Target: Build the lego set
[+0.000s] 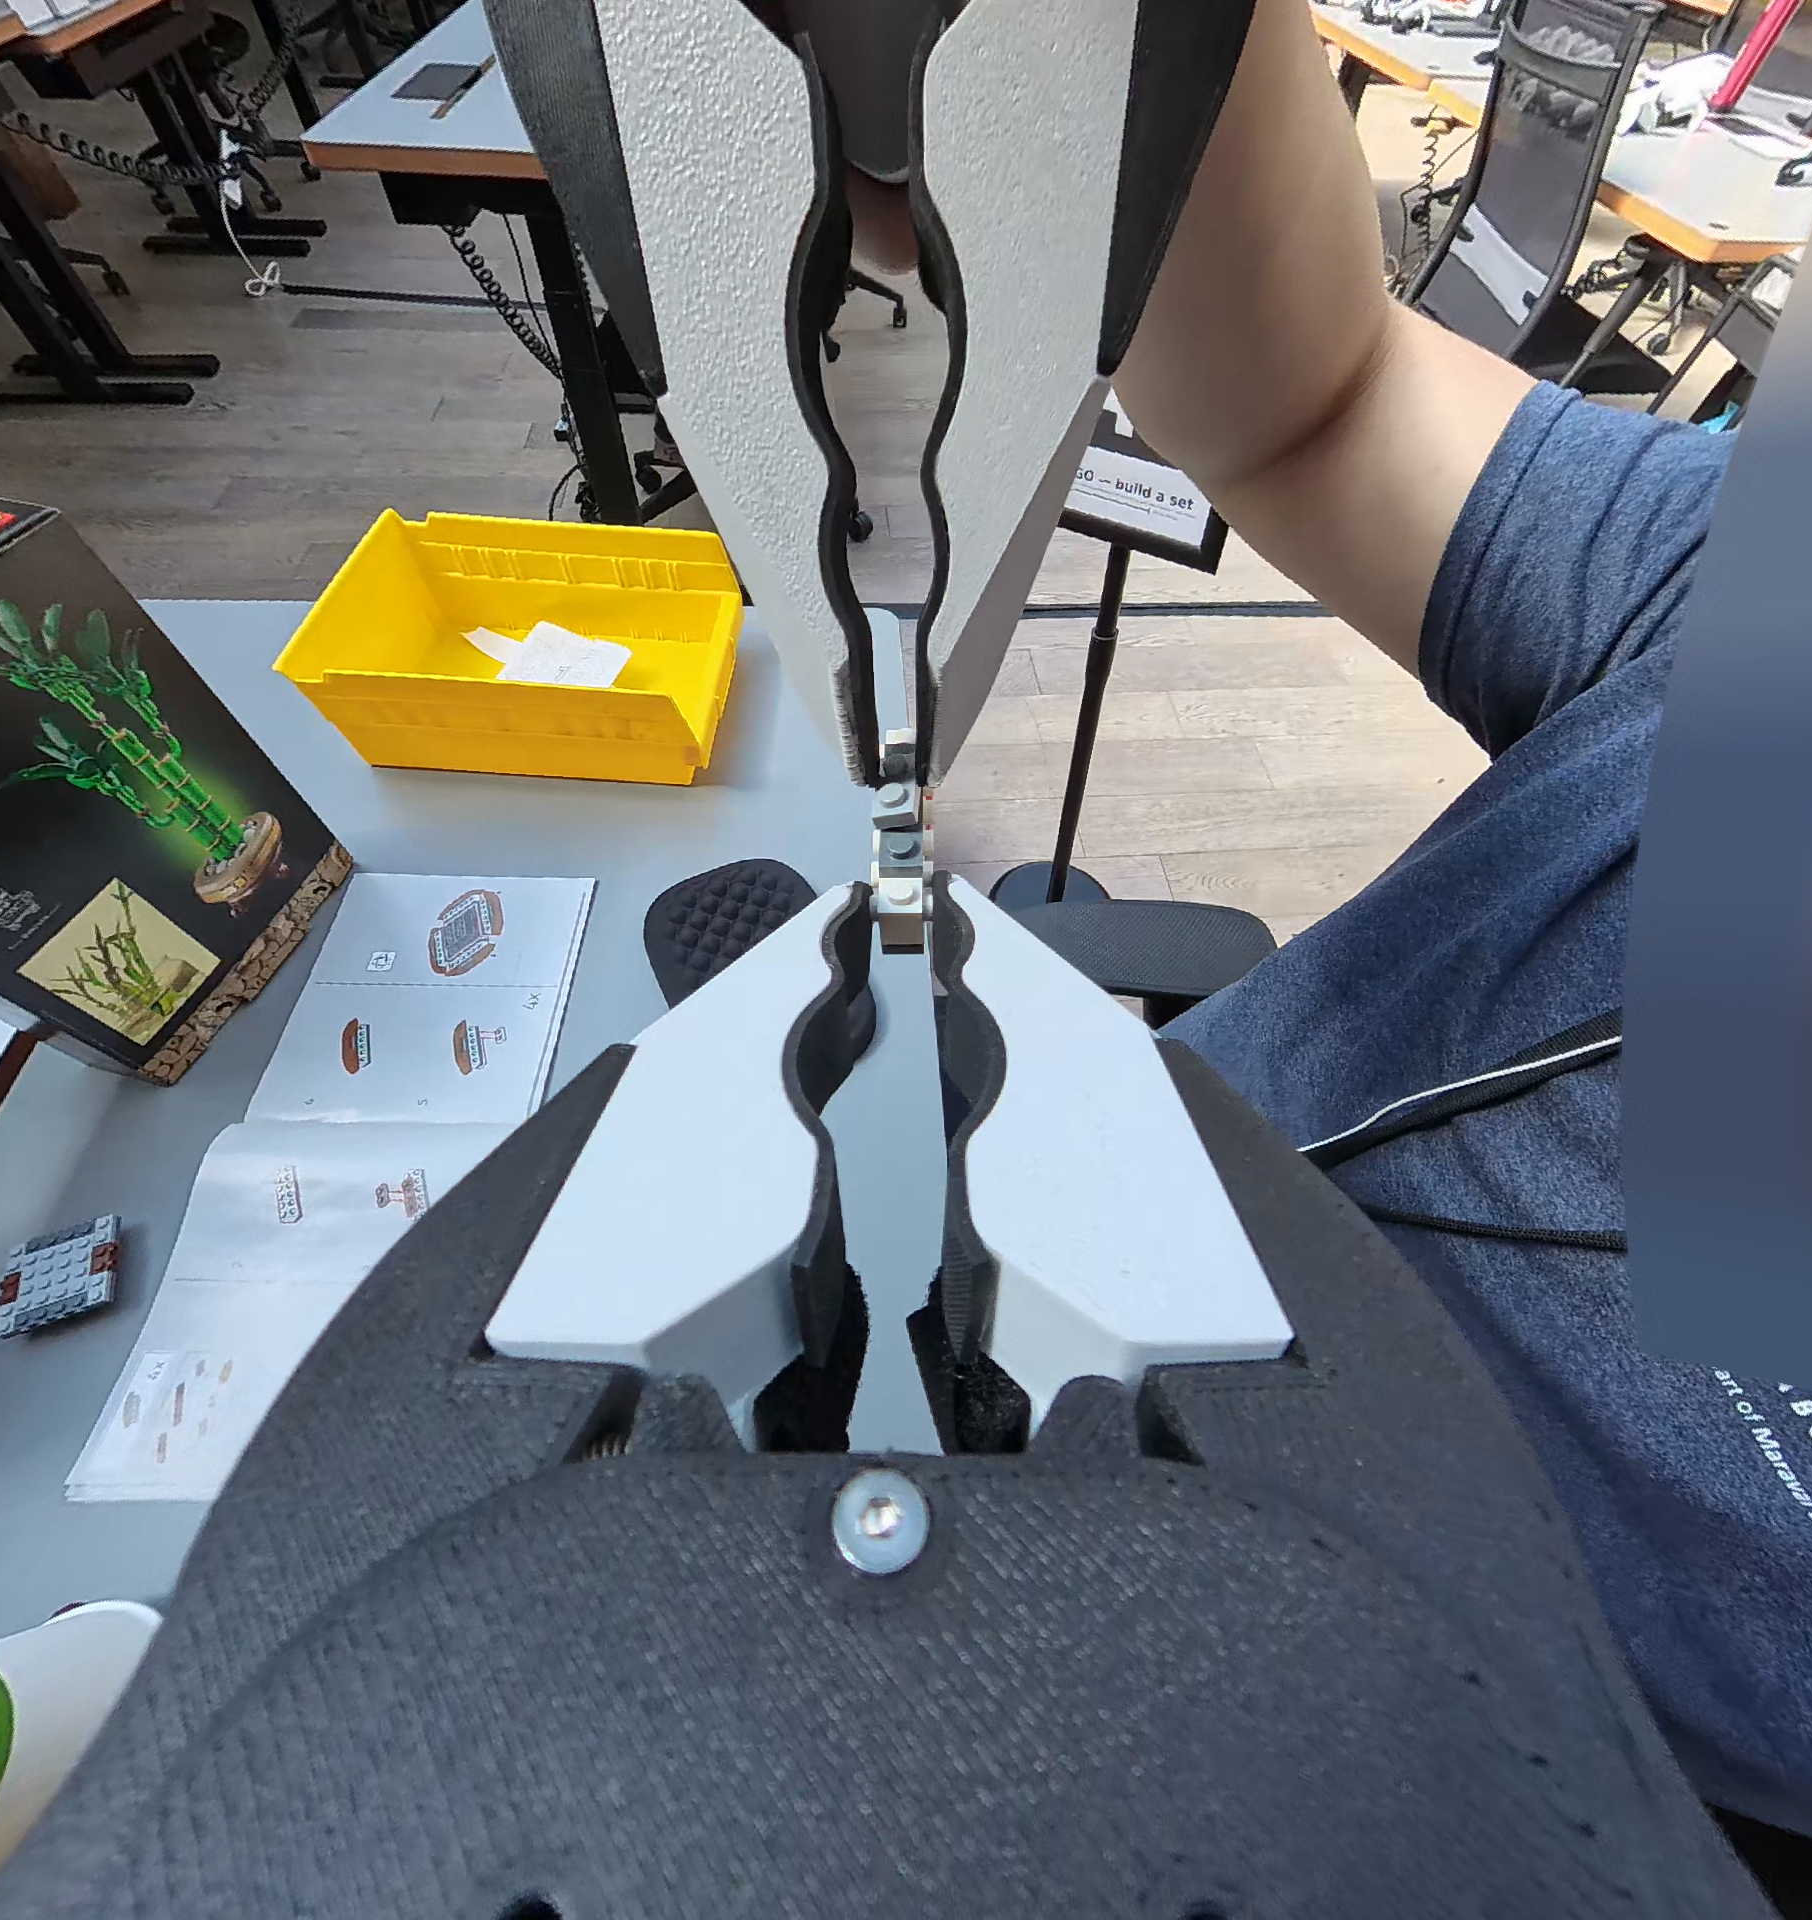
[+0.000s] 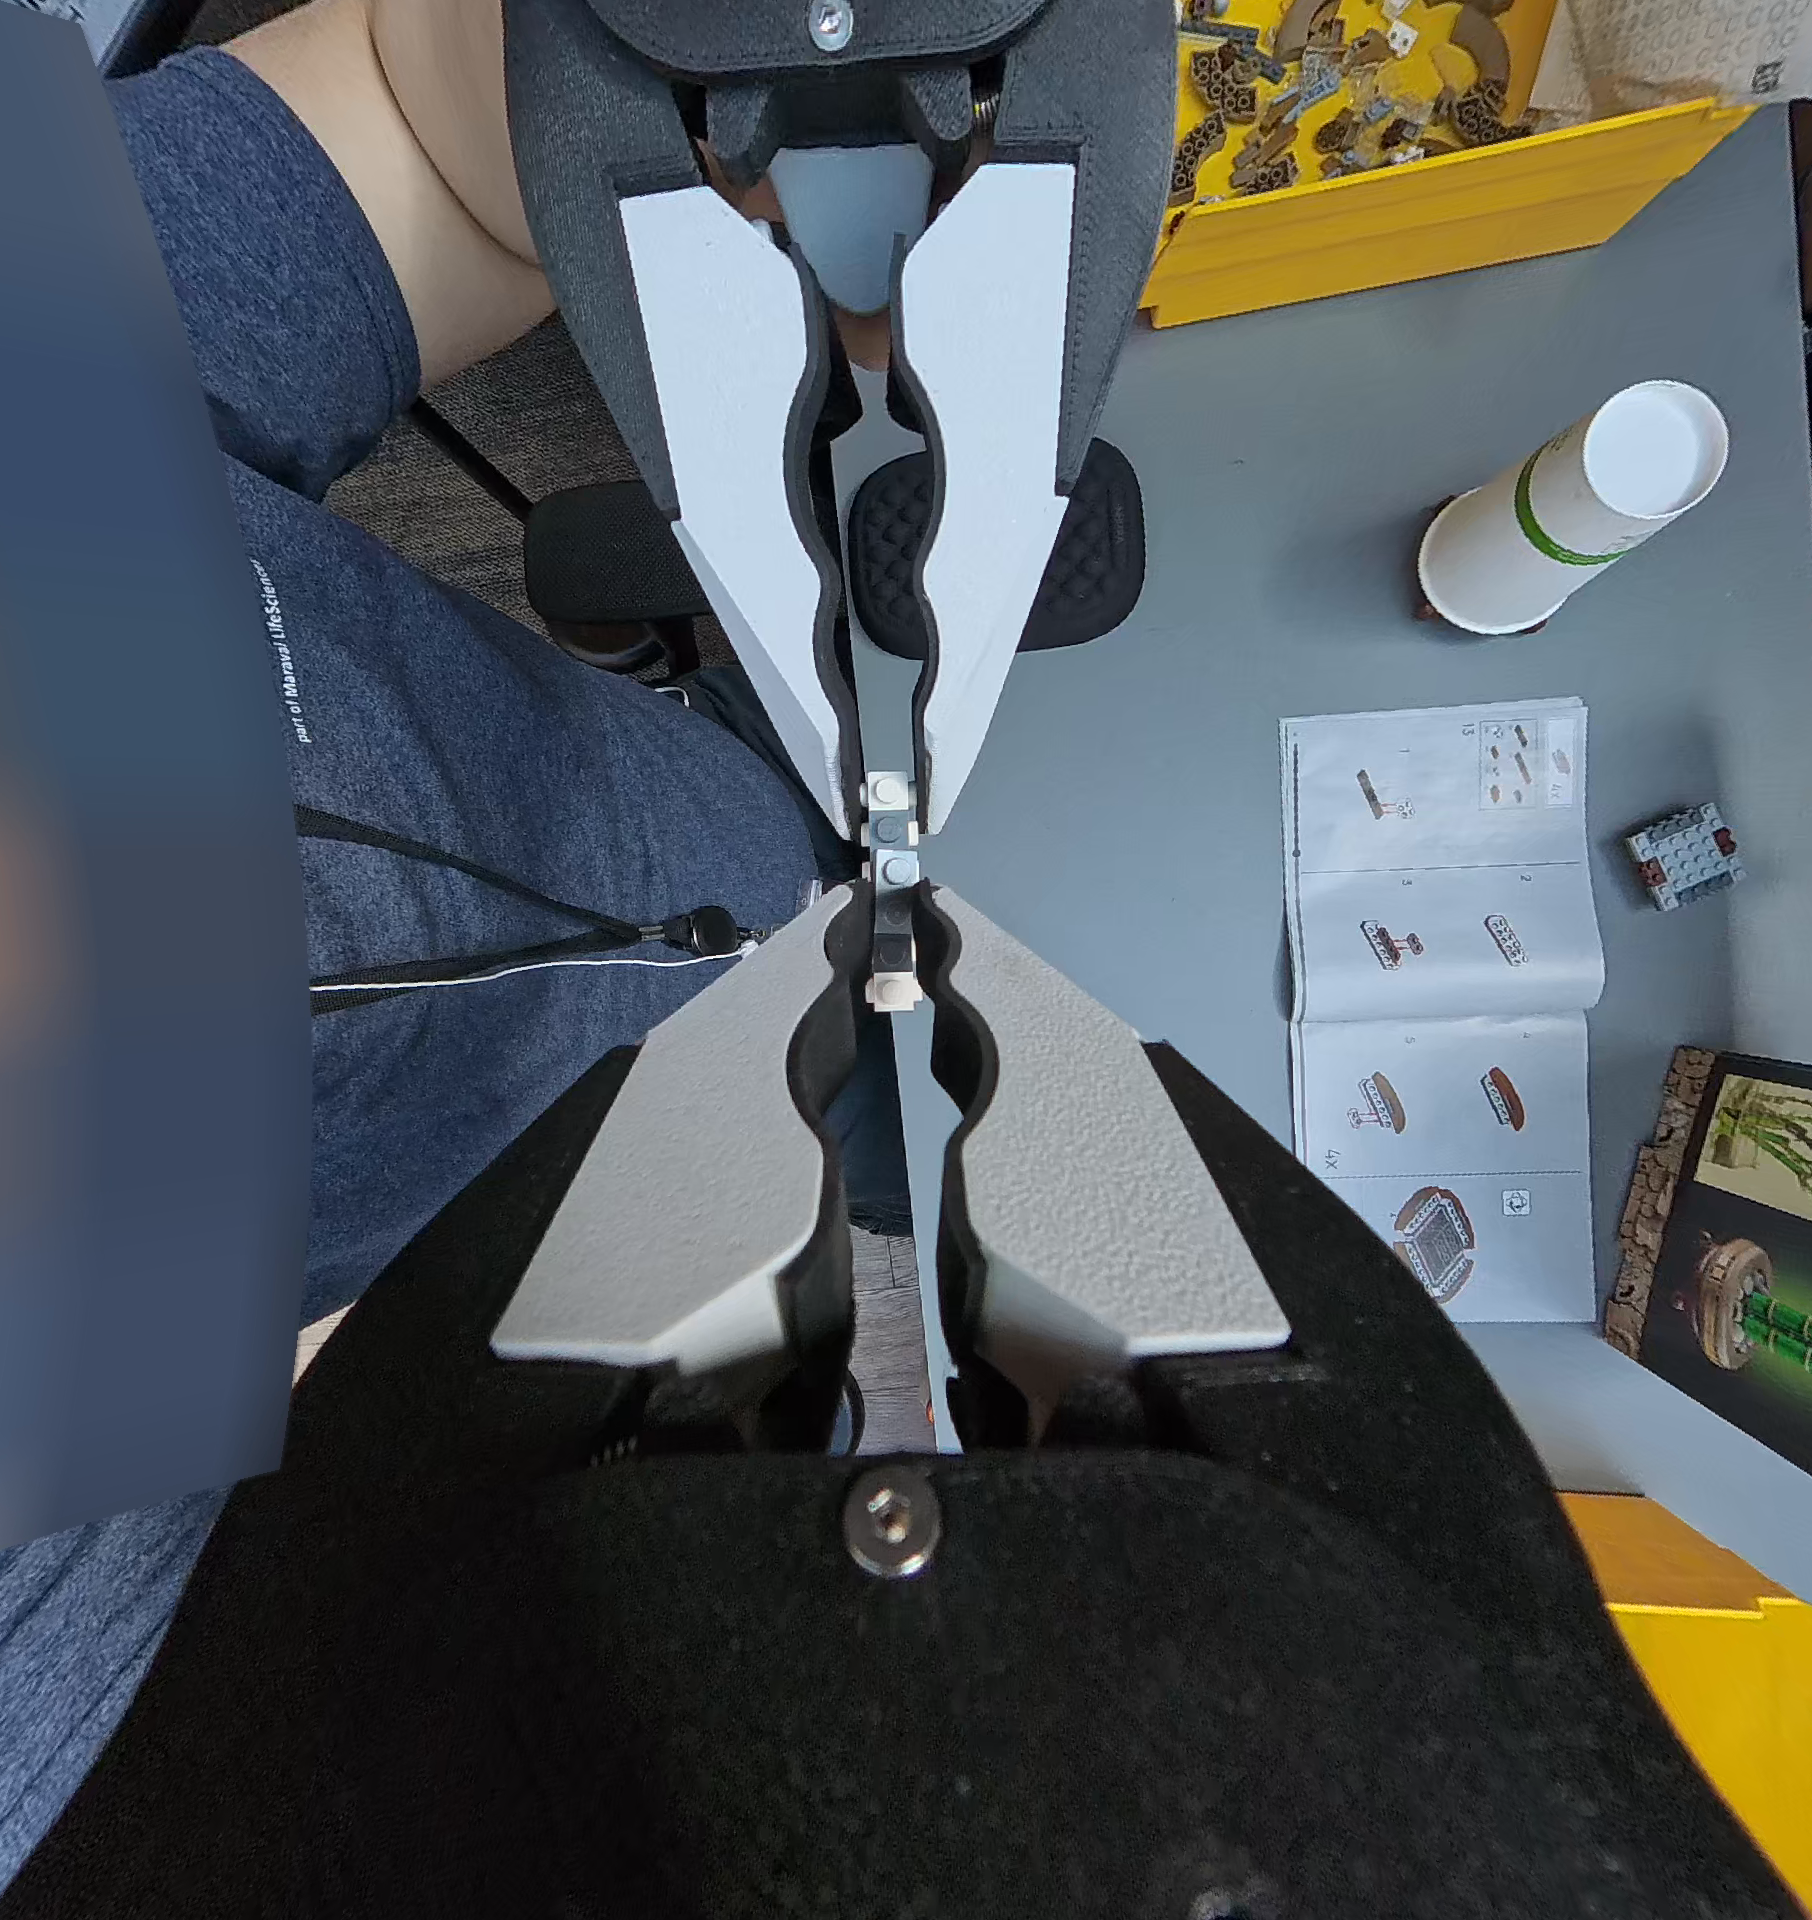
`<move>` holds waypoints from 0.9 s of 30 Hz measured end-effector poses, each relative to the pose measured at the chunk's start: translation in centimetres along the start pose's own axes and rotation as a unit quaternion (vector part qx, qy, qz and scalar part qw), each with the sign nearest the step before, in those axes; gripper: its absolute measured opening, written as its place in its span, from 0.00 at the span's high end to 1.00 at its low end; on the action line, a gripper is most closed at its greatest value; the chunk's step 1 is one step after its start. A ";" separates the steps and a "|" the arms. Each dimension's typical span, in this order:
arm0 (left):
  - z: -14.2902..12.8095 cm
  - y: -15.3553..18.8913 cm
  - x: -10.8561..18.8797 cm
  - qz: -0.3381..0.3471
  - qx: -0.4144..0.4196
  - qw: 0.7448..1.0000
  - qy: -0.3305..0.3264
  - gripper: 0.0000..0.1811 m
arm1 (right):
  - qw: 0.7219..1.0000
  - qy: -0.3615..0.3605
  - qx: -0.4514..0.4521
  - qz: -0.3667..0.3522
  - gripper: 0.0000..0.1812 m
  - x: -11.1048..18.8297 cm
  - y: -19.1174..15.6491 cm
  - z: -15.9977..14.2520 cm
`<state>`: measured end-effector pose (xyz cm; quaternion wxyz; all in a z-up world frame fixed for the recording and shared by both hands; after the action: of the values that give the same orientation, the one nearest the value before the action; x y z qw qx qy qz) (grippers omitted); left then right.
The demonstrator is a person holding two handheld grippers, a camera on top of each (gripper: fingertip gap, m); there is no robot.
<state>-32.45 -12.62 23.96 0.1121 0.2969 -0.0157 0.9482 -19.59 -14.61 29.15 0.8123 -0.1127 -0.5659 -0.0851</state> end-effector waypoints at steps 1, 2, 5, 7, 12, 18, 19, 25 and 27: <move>0.0 0.0 0.1 -0.004 0.004 1.000 0.004 0.95 | 1.000 0.000 0.003 -0.003 0.97 0.1 -0.1 0.0; 0.0 0.0 0.1 -0.008 0.009 1.000 0.008 0.95 | 1.000 0.000 0.008 -0.008 0.97 0.1 -0.1 0.1; -0.1 -0.2 0.3 -0.028 0.028 0.999 0.025 0.95 | 0.999 0.000 0.025 -0.029 0.97 0.4 -0.6 0.3; -0.1 -0.3 0.4 -0.040 0.040 0.998 0.036 0.95 | 0.999 0.001 0.029 -0.044 0.96 0.6 -0.8 0.4; 0.0 -0.2 0.5 -0.051 0.047 0.996 0.047 0.95 | 0.998 -0.009 0.027 -0.059 0.97 0.6 -1.3 0.4; 0.1 -0.3 0.9 -0.051 0.057 0.995 0.058 0.95 | 0.994 0.001 0.045 -0.095 0.96 0.9 -1.8 0.5; 0.1 -0.3 0.9 -0.051 0.060 0.995 0.061 0.95 | 0.994 0.002 0.048 -0.103 0.94 0.9 -1.9 0.5; 0.2 -0.3 1.0 -0.059 0.072 0.993 0.069 0.95 | 0.987 -0.003 0.066 -0.147 0.91 0.5 -2.8 0.5; 0.1 -0.4 1.0 -0.058 0.076 0.993 0.073 0.95 | 0.983 -0.003 0.070 -0.169 0.92 0.4 -2.9 0.5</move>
<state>-33.11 -12.05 24.62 0.1451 0.2351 0.0819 0.9576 -20.69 -17.28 29.93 0.7903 0.0417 -0.5837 -0.1814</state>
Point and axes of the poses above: each gripper's, where its closed fingertips meet, x back along the fingers, z out of its top, y = z × x across the jaws, the point moved 9 cm from there along x, back along the fingers, and after that the axes turned 11 degrees about -y, right-handed, at the moved point
